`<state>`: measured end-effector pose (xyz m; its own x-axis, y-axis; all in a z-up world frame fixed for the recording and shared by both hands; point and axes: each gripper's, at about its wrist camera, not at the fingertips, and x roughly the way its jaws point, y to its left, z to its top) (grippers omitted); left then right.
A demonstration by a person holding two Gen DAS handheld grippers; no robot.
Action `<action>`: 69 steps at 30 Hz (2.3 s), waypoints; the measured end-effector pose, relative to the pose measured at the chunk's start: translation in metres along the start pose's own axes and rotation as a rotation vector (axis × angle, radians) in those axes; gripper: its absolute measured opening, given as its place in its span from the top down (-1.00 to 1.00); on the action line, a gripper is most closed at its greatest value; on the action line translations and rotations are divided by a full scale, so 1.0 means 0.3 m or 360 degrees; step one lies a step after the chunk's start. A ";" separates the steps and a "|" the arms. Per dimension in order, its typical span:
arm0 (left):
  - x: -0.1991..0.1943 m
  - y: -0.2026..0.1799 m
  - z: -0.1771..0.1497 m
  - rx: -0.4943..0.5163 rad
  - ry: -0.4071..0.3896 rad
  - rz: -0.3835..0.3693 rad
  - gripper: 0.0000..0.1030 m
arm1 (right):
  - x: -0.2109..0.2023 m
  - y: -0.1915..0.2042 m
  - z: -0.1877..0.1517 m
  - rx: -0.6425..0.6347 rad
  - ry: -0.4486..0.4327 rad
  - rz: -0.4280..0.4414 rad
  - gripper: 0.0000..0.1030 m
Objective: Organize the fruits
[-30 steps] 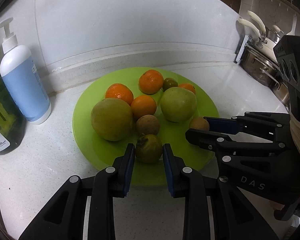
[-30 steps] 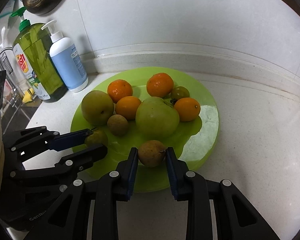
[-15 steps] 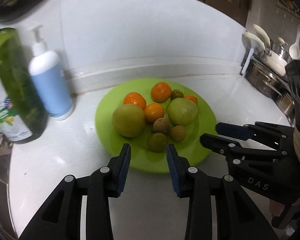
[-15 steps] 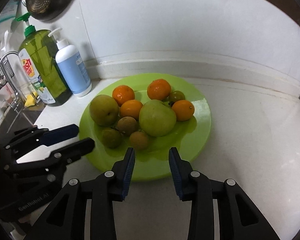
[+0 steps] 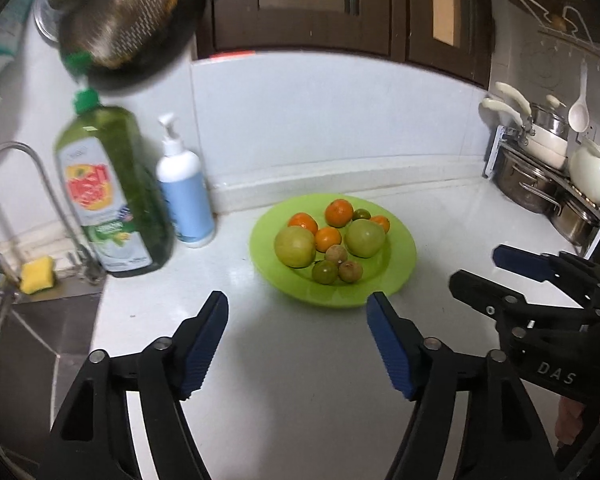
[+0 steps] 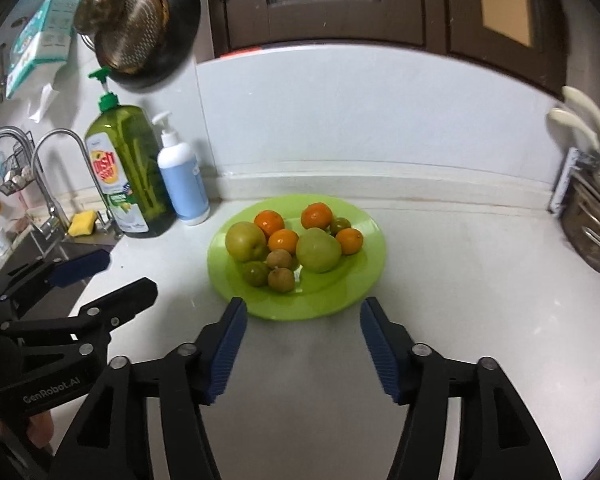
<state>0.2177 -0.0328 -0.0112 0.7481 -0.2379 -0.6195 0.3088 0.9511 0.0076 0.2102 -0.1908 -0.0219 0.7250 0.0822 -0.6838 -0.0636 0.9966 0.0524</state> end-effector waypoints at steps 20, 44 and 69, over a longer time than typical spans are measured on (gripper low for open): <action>-0.479 -0.156 -0.204 -0.0032 -0.0213 0.0173 -0.95 | -0.467 -0.031 -0.230 0.0065 -0.0136 -0.0077 -0.57; -0.776 -0.323 -0.385 -0.0079 -0.0259 0.0218 -1.00 | -0.826 -0.071 -0.431 0.0035 -0.0256 -0.0094 -0.68; -0.812 -0.333 -0.398 -0.0087 -0.0292 0.0226 -1.00 | -0.855 -0.085 -0.465 0.0032 -0.0264 -0.0081 -0.68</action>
<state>-0.0655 -0.0464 0.0451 0.8777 -0.1279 -0.4619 0.1642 0.9857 0.0390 -0.0698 -0.2381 0.0508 0.8304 0.0294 -0.5564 -0.0110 0.9993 0.0365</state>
